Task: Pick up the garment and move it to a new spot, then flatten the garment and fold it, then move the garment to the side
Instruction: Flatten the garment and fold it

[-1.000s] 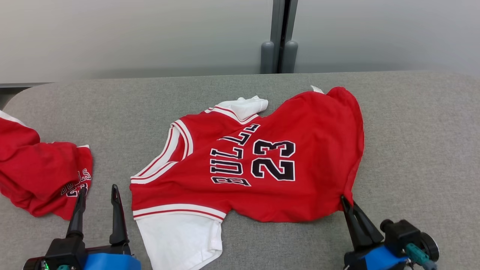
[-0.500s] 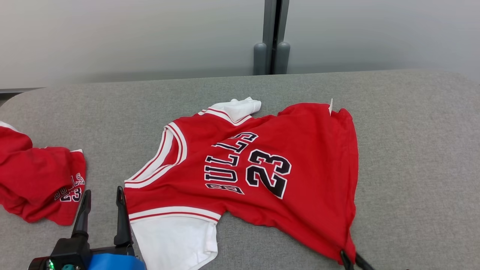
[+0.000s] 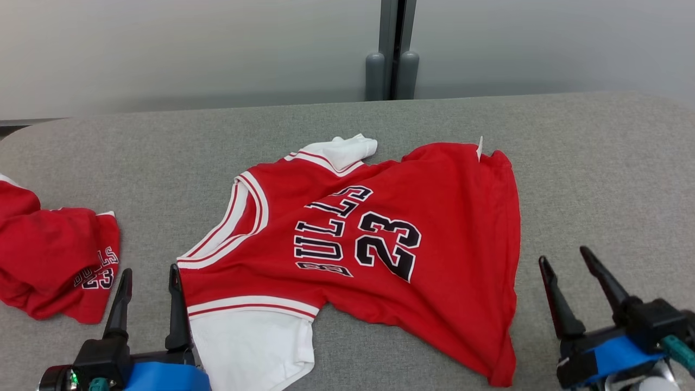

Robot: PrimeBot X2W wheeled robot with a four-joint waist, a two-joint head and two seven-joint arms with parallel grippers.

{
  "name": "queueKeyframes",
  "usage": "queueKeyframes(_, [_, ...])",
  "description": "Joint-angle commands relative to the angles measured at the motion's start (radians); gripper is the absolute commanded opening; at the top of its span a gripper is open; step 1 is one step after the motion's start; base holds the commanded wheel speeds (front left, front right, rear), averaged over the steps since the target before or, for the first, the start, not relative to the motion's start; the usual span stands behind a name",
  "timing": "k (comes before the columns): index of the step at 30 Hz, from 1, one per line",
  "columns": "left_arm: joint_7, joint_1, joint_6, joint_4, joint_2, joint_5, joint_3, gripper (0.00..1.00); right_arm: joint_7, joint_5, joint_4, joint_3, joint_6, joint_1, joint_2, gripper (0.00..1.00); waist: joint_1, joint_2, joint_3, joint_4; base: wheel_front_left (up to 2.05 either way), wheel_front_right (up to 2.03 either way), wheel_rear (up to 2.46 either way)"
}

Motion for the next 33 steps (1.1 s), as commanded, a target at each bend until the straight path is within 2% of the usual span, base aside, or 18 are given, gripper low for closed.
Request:
queueKeyframes(1, [0.0,-0.025,-0.002,-0.003,0.0,0.005,0.002,1.0,-0.002,-0.014,0.026,-0.01,0.0,-0.07,-0.015,1.0,0.0,0.0,0.013,0.006,0.0,0.0,0.0])
queueKeyframes(7, [0.0,-0.048,-0.007,0.0,0.0,0.006,-0.003,1.0,0.034,-0.04,0.118,-0.016,0.0,-0.23,-0.03,1.0,0.0,0.0,0.043,0.025,0.0,0.0,0.0])
queueKeyframes(15, [0.0,-0.083,-0.008,0.002,0.0,-0.002,-0.013,1.0,0.098,-0.07,0.346,-0.028,0.0,-0.407,-0.04,1.0,0.0,0.0,0.086,0.068,0.0,0.0,0.0])
queueKeyframes(20, [0.0,-0.098,-0.007,0.007,0.0,-0.008,-0.025,1.0,0.136,-0.069,0.51,-0.007,0.0,-0.459,-0.039,1.0,0.0,0.0,0.108,0.095,0.0,0.0,0.0])
queueKeyframes(29, [0.0,-0.104,-0.007,0.015,0.0,-0.017,-0.024,1.0,0.143,-0.042,0.713,0.033,0.0,-0.498,-0.016,1.0,0.0,0.0,0.117,0.108,0.0,0.0,0.0])
queueKeyframes(30, [0.0,-0.105,-0.008,0.016,0.0,-0.018,-0.024,1.0,0.141,-0.035,0.727,0.041,0.0,-0.5,-0.013,0.81,0.0,0.0,0.117,0.107,0.0,0.0,0.0])
queueKeyframes(31, [0.0,-0.106,-0.008,0.016,0.0,-0.018,-0.024,1.0,0.14,-0.026,0.739,0.053,0.001,-0.505,-0.007,0.43,0.0,0.0,0.116,0.107,0.0,0.0,0.0])
queueKeyframes(32, [0.0,-0.107,-0.006,0.017,0.0,-0.018,-0.025,1.0,0.134,-0.014,0.747,0.061,0.001,-0.511,-0.001,0.15,0.0,0.0,0.115,0.106,0.0,0.0,0.0])
queueKeyframes(33, [0.0,-0.109,-0.004,0.017,0.0,-0.018,-0.028,1.0,0.128,-0.006,0.753,0.069,0.001,-0.517,0.002,0.0,0.0,0.0,0.114,0.106,0.0,0.0,0.0])
